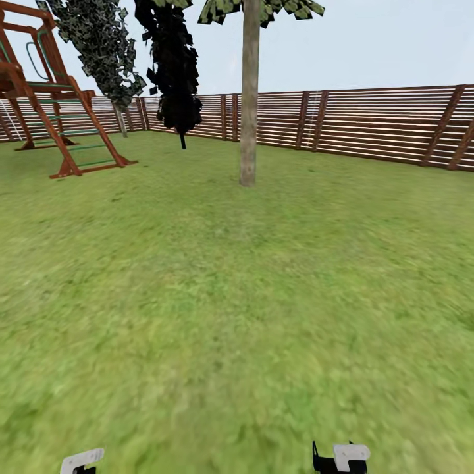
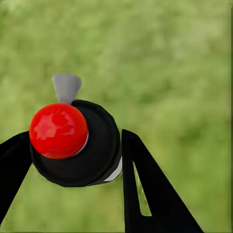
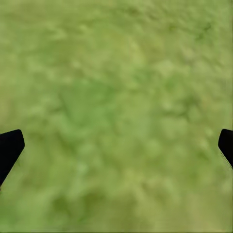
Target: In the garden, pick up the pesticide atomizer on the floor and spray pesticide onto both trees until each tree trunk is fully covered.
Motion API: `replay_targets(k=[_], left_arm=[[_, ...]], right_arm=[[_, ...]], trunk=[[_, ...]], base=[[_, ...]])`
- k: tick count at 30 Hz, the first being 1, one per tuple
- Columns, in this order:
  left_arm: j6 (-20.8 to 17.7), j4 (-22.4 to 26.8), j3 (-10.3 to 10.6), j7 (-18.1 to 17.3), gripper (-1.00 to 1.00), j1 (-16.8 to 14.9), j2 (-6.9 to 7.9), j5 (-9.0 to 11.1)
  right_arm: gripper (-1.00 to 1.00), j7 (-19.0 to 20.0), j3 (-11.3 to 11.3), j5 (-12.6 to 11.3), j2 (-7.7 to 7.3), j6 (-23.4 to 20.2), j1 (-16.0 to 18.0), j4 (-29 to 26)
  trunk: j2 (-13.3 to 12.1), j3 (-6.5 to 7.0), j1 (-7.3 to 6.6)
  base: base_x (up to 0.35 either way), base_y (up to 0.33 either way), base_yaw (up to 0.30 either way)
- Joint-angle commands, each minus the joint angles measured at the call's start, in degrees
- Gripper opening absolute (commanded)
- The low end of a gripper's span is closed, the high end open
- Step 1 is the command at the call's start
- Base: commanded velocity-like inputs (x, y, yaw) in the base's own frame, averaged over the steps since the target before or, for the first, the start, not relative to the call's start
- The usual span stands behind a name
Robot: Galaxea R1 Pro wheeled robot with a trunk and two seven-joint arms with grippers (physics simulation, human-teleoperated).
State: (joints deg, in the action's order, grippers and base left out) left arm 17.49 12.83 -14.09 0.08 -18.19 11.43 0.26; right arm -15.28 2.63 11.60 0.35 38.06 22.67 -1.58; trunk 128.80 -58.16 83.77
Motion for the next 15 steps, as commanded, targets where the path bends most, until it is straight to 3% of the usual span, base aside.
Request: replay_targets(k=[1,15], left_arm=[[0.0,0.01,0.0,0.01,-1.0,0.0,0.0,0.0],[0.0,0.01,0.01,0.01,-1.0,0.0,0.01,0.0]], right_arm=[[1.0,0.0,-0.01,0.0,0.0,0.0,0.0,0.0],[1.0,0.01,-0.01,0.0,0.0,0.0,0.0,0.0]], trunk=[[0.0,0.0,0.0],[0.0,0.0,0.0]], base=[[0.338,0.0,0.0],[0.339,0.0,0.0]])
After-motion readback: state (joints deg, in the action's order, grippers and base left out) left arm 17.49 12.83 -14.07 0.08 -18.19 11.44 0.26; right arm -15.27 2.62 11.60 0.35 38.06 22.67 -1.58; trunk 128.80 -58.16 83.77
